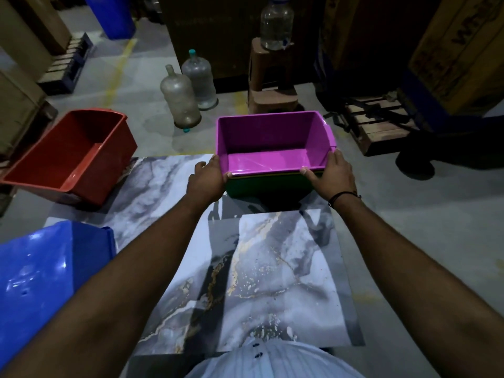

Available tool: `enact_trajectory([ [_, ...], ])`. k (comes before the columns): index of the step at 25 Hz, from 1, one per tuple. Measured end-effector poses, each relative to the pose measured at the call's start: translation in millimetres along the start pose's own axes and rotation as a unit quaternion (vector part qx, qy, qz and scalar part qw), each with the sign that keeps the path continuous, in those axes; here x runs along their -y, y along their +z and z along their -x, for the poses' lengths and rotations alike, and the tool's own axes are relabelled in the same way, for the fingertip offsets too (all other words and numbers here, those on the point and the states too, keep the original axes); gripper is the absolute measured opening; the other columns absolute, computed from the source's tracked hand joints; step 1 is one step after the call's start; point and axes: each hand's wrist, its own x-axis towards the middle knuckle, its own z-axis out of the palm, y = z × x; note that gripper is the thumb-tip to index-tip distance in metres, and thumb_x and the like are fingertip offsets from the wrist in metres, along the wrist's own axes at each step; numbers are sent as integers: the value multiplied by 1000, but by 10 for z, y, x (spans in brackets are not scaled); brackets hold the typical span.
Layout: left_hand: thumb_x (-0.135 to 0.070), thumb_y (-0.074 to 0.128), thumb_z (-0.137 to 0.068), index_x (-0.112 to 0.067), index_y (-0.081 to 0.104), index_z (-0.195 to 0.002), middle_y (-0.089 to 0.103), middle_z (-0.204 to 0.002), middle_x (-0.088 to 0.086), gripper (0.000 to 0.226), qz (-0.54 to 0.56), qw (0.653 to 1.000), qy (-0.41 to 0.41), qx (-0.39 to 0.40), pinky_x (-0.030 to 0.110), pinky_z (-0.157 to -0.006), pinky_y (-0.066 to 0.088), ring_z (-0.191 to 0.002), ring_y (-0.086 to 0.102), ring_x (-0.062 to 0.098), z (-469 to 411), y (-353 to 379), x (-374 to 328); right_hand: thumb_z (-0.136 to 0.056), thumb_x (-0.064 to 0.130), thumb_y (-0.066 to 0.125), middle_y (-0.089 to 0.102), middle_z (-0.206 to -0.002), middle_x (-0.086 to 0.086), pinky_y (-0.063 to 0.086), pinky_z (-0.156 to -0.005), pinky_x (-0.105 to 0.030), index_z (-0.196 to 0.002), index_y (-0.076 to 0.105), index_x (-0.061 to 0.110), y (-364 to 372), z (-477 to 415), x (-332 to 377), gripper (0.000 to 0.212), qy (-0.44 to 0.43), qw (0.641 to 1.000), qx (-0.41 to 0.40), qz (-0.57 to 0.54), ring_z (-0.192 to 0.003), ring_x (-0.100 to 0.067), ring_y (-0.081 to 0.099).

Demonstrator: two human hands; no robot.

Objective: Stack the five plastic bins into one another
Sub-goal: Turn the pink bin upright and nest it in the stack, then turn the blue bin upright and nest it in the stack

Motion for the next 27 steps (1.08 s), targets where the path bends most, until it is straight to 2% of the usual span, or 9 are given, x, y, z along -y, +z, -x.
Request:
enact_trajectory([
  [2,-46,50,-101,-14,39,-146,61,-126,21,57,-8,999,17,-36,50,-86,48,-126,50,44,154,5,69,-83,68,57,28,-158,-21,29,-115,-56,-150,31,10,35,171,85,93,-6,999,-24,26,-142,-45,28],
  [5,-47,49,-101,-13,30,-156,59,-135,21,67,-15,999,5,-46,50,-93,47,-132,48,41,386,18,270,-88,58,59,20,-161,-21,18,-117,-59,-153,29,13,102,477,323,84,-40,997,-65,35,-149,-45,15],
  [12,-45,50,-102,-16,34,-157,49,-154,10,64,-1,997,14,-72,51,-104,43,-137,45,40,954,-213,893,-87,48,63,37,-153,-19,28,-111,-58,-144,43,11,431,1163,1106,71,-117,991,-57,20,-143,-42,28],
  [15,-47,52,-100,-18,37,-155,50,-154,8,63,13,997,8,-72,52,-107,43,-137,46,40,1193,-289,1199,-84,44,64,41,-151,-17,29,-110,-57,-142,48,11,599,1453,1395,68,-143,988,-48,15,-141,-41,31],
  [18,-49,55,-98,-19,41,-153,52,-152,7,64,26,997,0,-73,50,-109,42,-137,47,38,1433,-382,1545,-82,47,57,43,-149,-16,29,-109,-56,-140,50,11,757,1727,1701,68,-163,986,-37,5,-140,-41,33],
  [23,-62,47,-87,-20,49,-147,57,-147,5,73,35,997,-2,-73,50,-106,46,-133,53,34,1787,-492,2025,-84,50,57,47,-144,-16,33,-107,-53,-137,52,13,985,2157,2106,66,-176,984,-25,10,-137,-39,35],
  [27,-60,51,-90,-22,51,-145,57,-146,3,67,32,996,-7,-88,49,-106,46,-131,54,34,2050,-574,2389,-84,49,57,48,-144,-14,33,-108,-53,-138,52,14,1156,2465,2407,65,-188,982,-14,-3,-136,-39,37],
])
